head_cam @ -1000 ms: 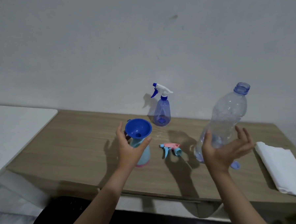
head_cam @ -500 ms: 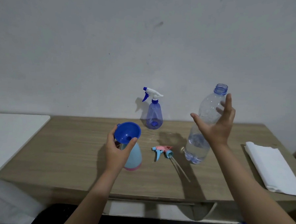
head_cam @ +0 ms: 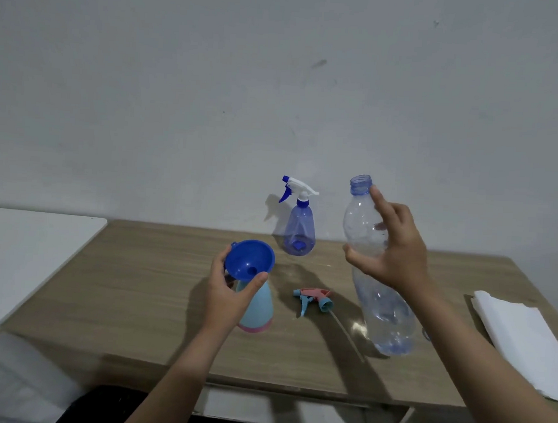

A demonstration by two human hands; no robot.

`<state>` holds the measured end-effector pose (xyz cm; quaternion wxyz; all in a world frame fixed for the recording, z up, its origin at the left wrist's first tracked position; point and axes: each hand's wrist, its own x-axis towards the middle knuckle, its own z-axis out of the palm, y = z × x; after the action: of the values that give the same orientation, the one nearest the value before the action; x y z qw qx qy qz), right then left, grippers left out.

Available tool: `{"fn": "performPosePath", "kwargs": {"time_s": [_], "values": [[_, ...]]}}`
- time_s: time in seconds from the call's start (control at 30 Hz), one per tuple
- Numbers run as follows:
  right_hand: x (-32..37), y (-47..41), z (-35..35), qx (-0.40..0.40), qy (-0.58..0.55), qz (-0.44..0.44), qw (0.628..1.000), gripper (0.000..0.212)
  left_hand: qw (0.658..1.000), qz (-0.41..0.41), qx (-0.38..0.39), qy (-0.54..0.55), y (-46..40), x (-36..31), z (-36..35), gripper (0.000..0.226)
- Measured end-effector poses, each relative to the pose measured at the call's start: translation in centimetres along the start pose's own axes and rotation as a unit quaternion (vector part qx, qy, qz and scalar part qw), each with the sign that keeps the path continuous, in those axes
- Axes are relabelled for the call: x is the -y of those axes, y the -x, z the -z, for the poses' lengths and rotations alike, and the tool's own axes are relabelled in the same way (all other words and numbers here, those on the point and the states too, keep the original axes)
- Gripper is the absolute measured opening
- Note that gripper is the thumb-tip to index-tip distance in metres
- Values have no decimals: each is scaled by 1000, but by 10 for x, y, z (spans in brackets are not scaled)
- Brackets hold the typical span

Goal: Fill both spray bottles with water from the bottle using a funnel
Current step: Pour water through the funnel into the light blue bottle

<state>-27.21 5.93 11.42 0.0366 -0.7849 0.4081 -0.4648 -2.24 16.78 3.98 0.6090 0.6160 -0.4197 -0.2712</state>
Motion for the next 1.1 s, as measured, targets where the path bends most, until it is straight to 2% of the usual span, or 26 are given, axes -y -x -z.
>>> {"fn": "performPosePath", "kwargs": {"time_s": [0.13,0.27,0.43,0.63,1.1], "values": [[28,-8,2,125,5,22,992,105,1000,-4,-2,-22,-2,-3,3,77],[51,-14,1,247,20,16,969,104,999,-7,7,-33,-2,-9,7,75],[62,-18,-10,353,50,26,934,105,999,4,25,-39,-5,-9,11,76],[66,-18,-23,398,114,58,909,105,998,1,51,-32,-10,0,16,81],[77,-25,-37,462,193,75,862,105,997,3,76,-10,-14,2,21,72]]}}
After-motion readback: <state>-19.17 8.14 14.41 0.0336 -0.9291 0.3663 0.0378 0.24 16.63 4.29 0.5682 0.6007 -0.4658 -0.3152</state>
